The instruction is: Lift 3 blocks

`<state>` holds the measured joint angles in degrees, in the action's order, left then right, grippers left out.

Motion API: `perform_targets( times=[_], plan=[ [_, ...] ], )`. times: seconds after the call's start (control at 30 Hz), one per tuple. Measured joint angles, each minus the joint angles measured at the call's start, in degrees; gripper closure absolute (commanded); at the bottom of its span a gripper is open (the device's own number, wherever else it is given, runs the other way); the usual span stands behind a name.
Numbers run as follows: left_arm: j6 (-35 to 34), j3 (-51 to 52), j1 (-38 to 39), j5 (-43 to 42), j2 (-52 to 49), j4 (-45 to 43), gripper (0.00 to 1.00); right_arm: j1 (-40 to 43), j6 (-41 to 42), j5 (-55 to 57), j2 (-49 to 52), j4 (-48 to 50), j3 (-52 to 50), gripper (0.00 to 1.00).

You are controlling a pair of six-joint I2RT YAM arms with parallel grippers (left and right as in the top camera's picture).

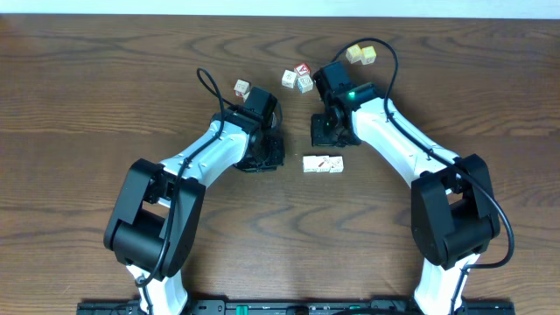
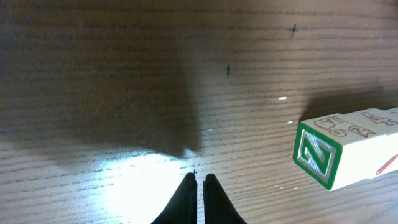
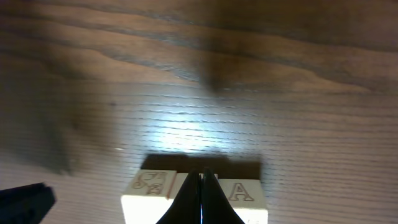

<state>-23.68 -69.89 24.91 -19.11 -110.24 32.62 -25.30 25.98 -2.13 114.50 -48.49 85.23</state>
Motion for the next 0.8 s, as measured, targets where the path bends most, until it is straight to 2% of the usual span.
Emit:
perform_targets(
  times=[0.8],
  plan=[
    [-0.02, 0.0, 0.0, 0.0, 0.0, 0.63, 0.93, -2.91, 0.57, -0.87, 0.02, 3.52, -2.03, 0.99]
  ],
)
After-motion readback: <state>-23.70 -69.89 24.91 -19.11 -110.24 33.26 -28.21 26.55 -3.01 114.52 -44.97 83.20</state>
